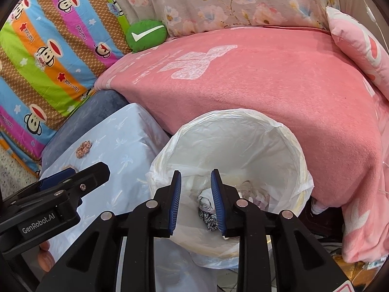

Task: Collect trash
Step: 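Move both grippers back toward the beige sock and tan scrunchie on the table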

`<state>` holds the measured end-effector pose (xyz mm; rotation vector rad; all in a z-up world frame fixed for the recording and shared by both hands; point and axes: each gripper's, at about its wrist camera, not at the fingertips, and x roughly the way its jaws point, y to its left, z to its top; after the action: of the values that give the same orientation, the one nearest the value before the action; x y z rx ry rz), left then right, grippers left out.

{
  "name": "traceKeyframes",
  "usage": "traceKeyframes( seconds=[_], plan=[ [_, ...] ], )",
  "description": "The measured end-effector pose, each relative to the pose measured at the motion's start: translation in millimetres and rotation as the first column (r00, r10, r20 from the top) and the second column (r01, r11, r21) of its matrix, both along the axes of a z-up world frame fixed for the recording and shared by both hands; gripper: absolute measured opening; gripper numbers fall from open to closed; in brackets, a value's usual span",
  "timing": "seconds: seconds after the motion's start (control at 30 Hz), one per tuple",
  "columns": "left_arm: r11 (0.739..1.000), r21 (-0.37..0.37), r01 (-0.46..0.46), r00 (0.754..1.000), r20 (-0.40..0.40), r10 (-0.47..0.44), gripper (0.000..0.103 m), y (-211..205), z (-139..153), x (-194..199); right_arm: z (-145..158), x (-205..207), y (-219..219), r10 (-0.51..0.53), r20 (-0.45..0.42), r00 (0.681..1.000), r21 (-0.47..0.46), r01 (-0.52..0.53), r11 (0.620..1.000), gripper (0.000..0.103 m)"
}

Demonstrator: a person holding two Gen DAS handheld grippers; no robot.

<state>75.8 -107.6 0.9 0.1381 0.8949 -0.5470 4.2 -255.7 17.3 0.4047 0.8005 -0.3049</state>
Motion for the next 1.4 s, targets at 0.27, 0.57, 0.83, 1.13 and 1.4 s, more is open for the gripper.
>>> traceKeyframes(
  seconds=[0.27,0.57,0.83,1.13,1.4],
  plan=[
    [0.999,-0.011,-0.036,0.999,-0.009,0.036,0.078,19,-2,4,1,6,21,0.039,-0.006,0.999,-0.016,-0.04,0.999,0.026],
    [0.996,-0.025,-0.086,0.996,-0.026,0.085,0.078,48,-6,12,2,16,46,0.084,-0.02,0.996,-0.032,-0.085,0.996,0.026],
    [0.99,-0.03,-0.136,0.99,-0.046,0.135,0.078,75,-11,20,3,30,74,0.132,-0.028,0.991,-0.047,-0.133,0.99,0.032],
    [0.978,-0.034,-0.208,0.976,-0.071,0.206,0.078,115,-20,32,-3,48,106,0.189,-0.047,0.981,-0.053,-0.192,0.98,0.033],
    [0.957,-0.034,-0.288,0.952,-0.114,0.283,0.078,156,-35,48,-9,69,141,0.253,-0.071,0.965,-0.062,-0.257,0.964,0.033]
  ],
)
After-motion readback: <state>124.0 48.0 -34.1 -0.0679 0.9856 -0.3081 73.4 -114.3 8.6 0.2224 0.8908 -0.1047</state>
